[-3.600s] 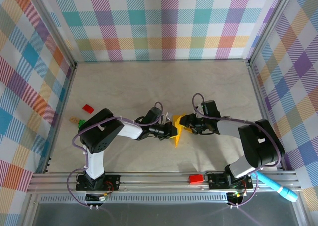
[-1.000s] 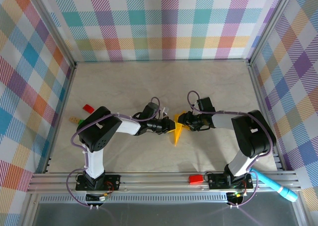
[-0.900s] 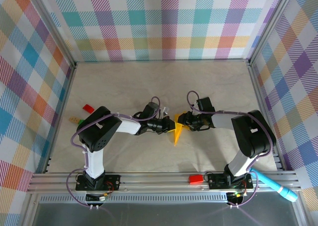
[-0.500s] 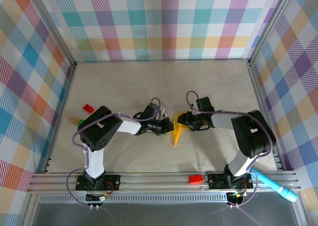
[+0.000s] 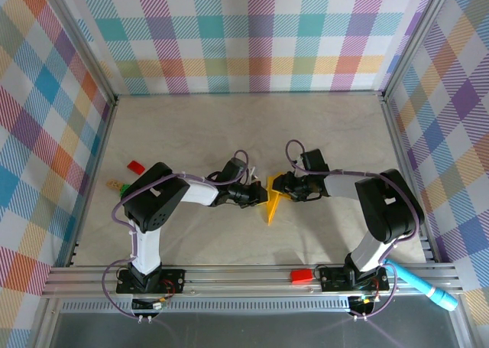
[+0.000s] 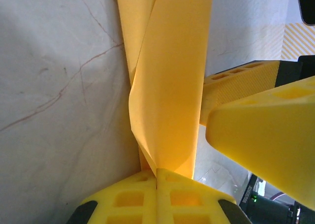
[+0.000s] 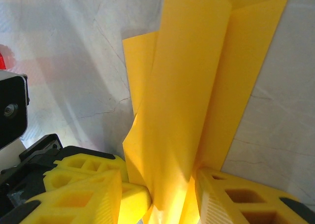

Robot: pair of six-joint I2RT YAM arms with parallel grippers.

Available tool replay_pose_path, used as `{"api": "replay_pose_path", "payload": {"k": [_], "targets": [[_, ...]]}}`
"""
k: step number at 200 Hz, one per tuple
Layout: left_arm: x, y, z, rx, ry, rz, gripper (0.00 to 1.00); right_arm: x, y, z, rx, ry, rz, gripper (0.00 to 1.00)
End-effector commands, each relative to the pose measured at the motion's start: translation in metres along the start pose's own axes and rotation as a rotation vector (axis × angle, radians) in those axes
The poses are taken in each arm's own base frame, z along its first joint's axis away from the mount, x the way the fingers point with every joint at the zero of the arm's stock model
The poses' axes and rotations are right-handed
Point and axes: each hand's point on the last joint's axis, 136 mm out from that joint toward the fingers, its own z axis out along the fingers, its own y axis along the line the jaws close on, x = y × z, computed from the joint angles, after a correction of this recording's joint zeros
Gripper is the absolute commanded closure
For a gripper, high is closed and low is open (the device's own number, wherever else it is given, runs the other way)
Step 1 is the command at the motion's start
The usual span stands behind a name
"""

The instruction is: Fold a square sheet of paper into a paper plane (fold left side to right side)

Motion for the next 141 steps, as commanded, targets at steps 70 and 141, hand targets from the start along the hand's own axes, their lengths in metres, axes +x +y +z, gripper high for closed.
{"api": "replay_pose_path", "payload": {"k": [70,141], "targets": [[0.016,0.047,0.01,-0.188,0.023,-0.054,1.0,0.011,-0.007,-0.005,0.046,-0.002,0.001,0.57],[0.02,0.054,0.01,-0.215,0.034,-0.061,1.0,0.009,0.0,-0.007,0.022,-0.013,-0.012,0.57]]}}
